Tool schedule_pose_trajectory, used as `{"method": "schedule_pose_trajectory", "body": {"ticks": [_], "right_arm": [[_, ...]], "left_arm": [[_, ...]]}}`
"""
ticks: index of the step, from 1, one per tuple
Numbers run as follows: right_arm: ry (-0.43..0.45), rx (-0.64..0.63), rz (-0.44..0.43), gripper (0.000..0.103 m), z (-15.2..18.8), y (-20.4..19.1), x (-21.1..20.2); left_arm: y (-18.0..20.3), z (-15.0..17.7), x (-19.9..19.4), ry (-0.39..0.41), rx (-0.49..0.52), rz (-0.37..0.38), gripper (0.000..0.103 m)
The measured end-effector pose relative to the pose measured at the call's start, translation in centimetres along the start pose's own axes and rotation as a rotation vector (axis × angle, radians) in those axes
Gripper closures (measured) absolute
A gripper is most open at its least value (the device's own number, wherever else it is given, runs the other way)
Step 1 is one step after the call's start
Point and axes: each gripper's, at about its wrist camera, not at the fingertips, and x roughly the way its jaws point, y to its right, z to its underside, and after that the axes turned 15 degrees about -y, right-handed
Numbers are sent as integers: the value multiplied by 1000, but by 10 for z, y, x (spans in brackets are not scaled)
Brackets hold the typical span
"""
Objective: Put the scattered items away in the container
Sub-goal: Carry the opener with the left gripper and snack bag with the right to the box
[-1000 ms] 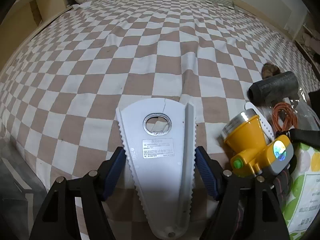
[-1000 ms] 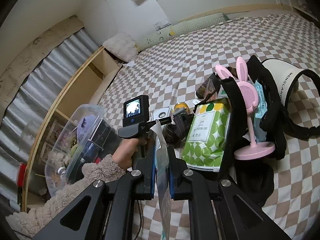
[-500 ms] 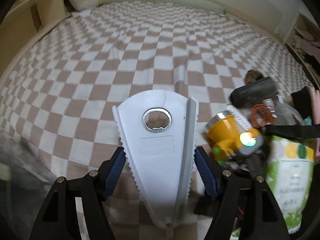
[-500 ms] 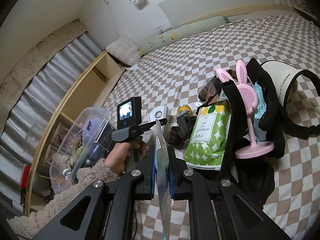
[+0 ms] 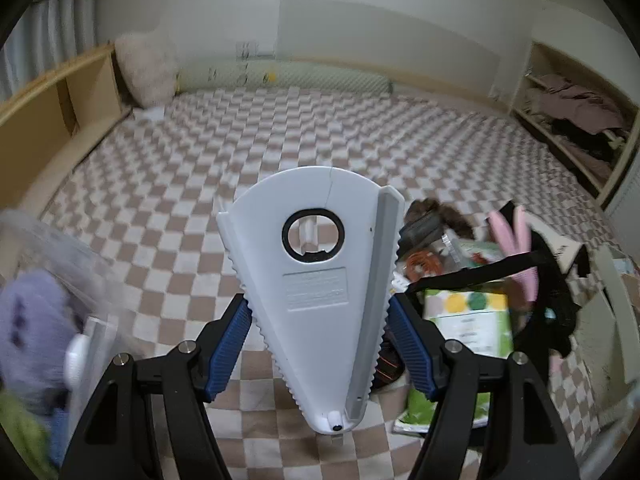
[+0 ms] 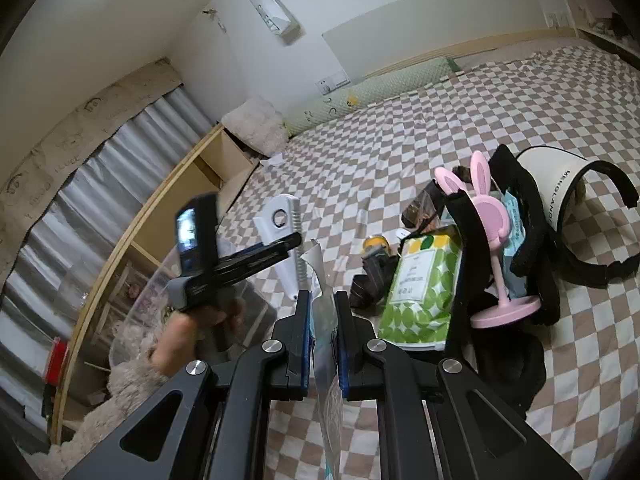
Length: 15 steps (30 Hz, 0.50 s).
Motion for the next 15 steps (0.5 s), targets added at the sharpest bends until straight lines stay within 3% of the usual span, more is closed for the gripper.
{"method": "schedule_pose_trajectory", "body": {"ticks": [9,15], "right_arm": [[41,-54,-40,92,-3,-30,0],[32,-114,-70,92,-3,-64,8]], "left_arm": [[1,31,-84,129,33,-2,33],[-14,57,-125,157,7,26,33]]}}
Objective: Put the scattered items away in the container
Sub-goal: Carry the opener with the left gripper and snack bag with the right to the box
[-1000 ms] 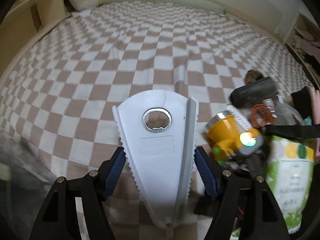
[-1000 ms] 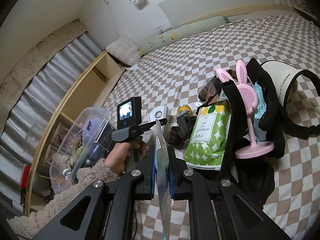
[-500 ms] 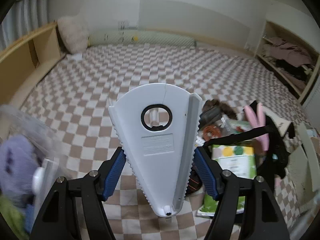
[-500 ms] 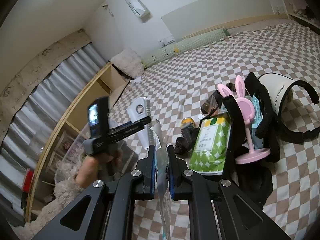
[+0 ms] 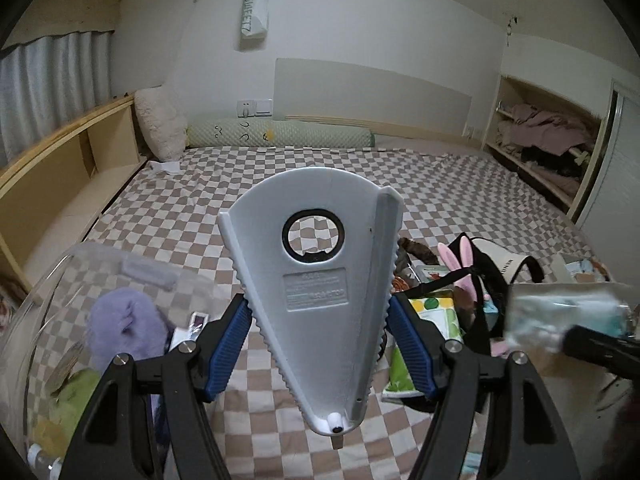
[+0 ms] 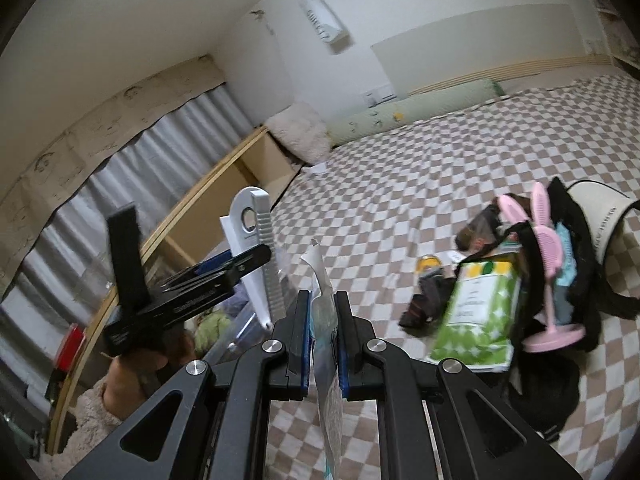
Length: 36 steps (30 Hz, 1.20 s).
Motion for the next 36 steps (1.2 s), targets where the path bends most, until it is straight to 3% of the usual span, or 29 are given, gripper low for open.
{"method": "schedule_pose_trajectory", "body": {"ticks": [7,15,27,36], "right_arm": [[-35,-37,-21,92,-1,-25,19],[-68,-76,-60,92,-1,-45,33],[-91,-202,-123,92,-24,-106,56],[-131,-295,-181,92,-37,-158,92]], "left_arm": [[-56,22,-52,59,-104,0,33],[-139,52,-98,114,-268,-67,33],[-203,79,-99,96,-392,-134,33],[-239,96,-75,21,-505,-73,33]]}}
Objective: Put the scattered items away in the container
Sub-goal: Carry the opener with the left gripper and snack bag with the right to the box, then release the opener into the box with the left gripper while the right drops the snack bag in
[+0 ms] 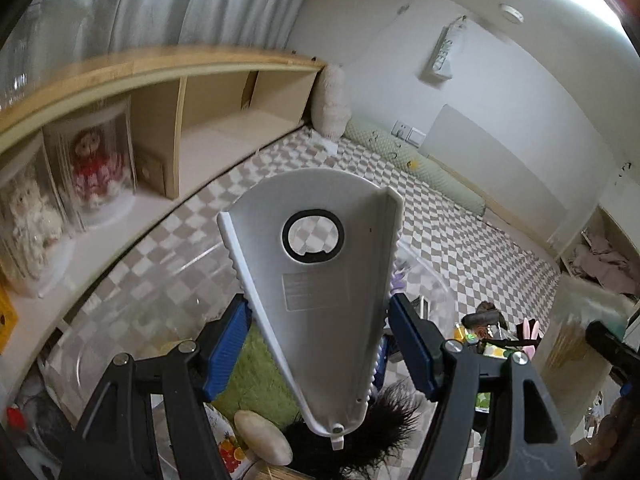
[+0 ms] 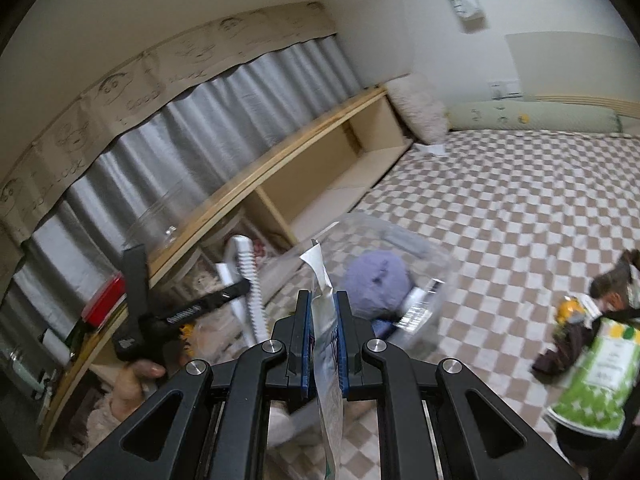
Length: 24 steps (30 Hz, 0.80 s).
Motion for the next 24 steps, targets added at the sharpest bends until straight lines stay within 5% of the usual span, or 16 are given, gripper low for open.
{"method": "schedule_pose_trajectory", "body": {"ticks": [13,17,24], "right_arm": [[-53,-61,-91,92,-17,-41,45],[-72,-63,-90,92,-20,-46,55],[-98,-54,-92,92,-24,-47,73]], "left_arm": [[-31,5,35,-112,-61,-49,32],[-42,6,40,-134,-113,-37,7],[-44,4,16,-65,-100,-48,6]]}}
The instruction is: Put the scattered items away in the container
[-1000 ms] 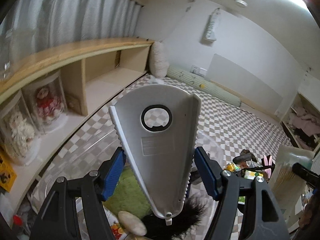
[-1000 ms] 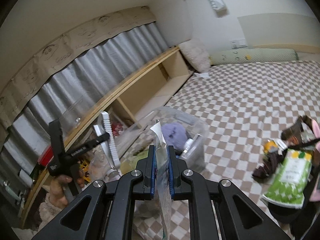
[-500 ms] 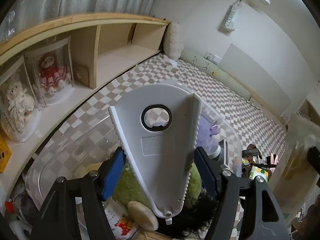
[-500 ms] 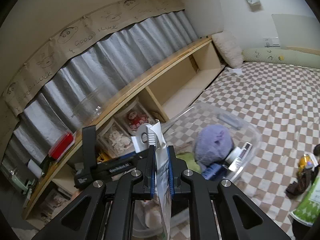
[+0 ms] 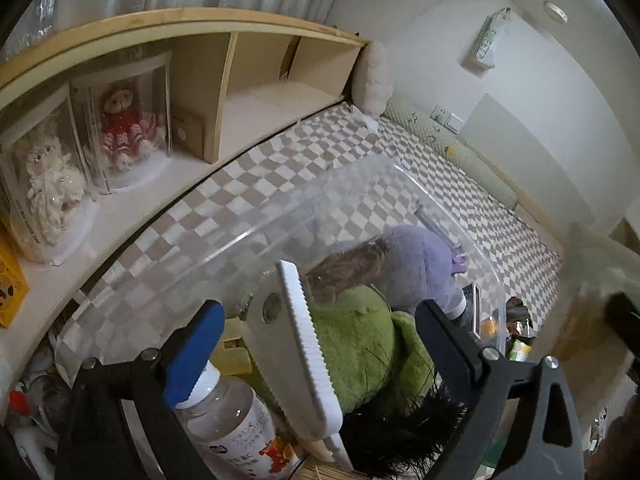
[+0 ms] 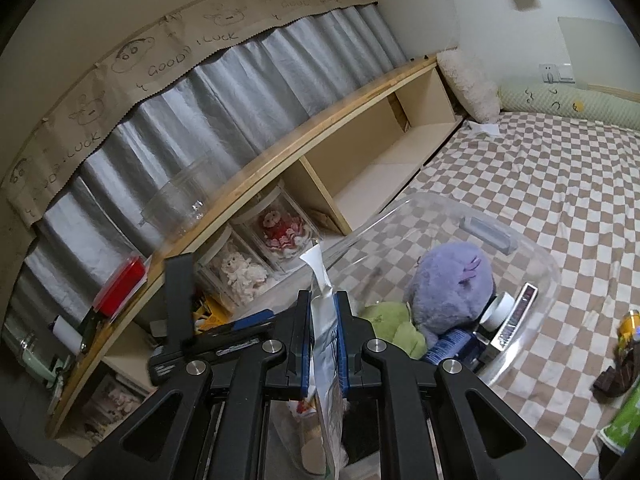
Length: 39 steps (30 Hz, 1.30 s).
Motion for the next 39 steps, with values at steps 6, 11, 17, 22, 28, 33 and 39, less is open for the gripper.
{"method": "schedule_pose_trajectory", "body": {"ticks": [6,11,17,22,28,33,39], "right_arm": [[13,97,-52,92,-22,16,18],[44,260,-137,92,-44,36,37],[82,508,-168,92,-59,76,72],[83,578,-118,92,-72,90,95],[-17,468,80,0,-86,81,115],[-36,224,239,0,-92,55,107],[-121,44,326,39,-82,36,109]], "left_arm": [[-8,1,-20,37,-13,43,6],[-12,1,-35,80,-23,64,6],[-14,-1,-40,94,-13,65,6],[-15,-4,-48,129,-9,48,6],[-13,-6,-45,126,10,49,6],[-10,-6,-41,116,26,50,6],[-10,-6,-40,114,27,50,6]]}}
